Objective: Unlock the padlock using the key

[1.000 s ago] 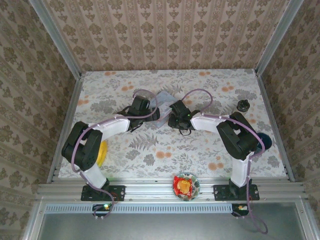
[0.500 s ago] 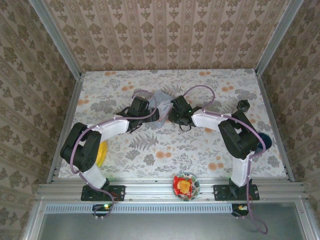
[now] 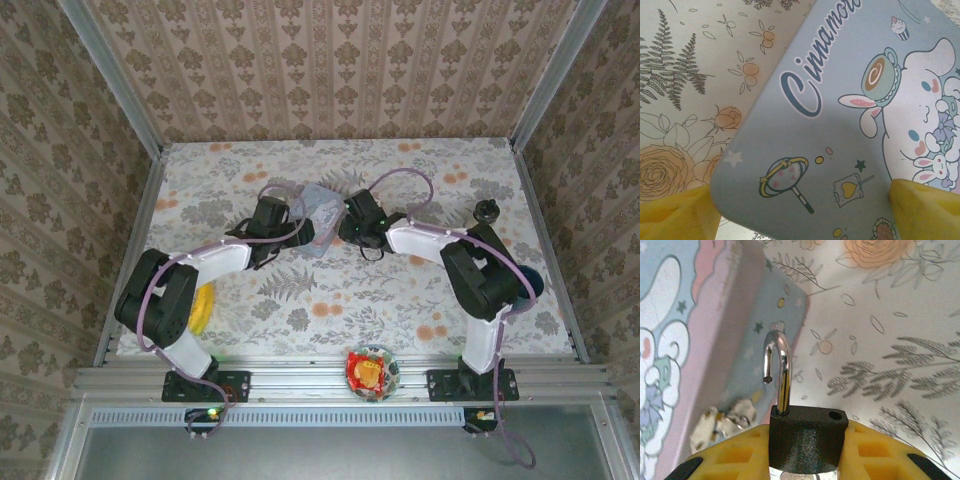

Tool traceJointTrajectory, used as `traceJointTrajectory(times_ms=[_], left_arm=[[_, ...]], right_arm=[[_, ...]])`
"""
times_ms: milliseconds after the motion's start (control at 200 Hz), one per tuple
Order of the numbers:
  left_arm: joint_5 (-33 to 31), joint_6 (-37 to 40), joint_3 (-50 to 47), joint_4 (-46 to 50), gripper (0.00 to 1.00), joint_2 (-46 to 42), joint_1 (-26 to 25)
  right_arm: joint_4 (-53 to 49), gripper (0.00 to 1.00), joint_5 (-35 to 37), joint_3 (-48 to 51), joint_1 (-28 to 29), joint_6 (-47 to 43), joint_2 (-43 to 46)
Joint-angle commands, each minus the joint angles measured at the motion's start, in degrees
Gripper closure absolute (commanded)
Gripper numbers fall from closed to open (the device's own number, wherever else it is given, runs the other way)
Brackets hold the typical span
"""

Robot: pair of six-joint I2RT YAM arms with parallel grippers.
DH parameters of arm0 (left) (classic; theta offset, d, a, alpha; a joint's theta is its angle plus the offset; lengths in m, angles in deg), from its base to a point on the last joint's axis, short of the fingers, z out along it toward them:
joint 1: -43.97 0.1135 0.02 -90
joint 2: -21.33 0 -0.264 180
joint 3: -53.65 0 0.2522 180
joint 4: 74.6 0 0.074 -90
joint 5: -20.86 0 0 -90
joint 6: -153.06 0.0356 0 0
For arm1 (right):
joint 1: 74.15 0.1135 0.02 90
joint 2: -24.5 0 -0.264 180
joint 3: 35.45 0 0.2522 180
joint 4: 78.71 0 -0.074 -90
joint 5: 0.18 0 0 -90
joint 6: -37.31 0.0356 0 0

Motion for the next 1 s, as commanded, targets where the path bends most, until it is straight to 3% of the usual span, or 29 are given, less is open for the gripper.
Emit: traceJointTrajectory(times_ms=[0,430,775,995], left_arm=[[4.12,-1.13,-1.2,1.02,0.14,0.25,1.05],[10.57,-4.49,3.33,-6.35,0.17,4.33,6.17],[14.82,-7.01,12.2,-8.48,0.15,11.08,7.38],[9.13,-6.72,12.29,-2.24,0.07,6.83,7.47]], right_arm=[[-0.4,0.94,1.96,3.0,0.45,-0.79,4.73],[-6.95,0.94,4.35,12.64,2.4,-2.9,13.95],[-13.5,0.93,4.85,11.69,2.48,-6.98,12.18],[-22.66,0.89,5.19,7.72,2.07,-13.94,10.1]])
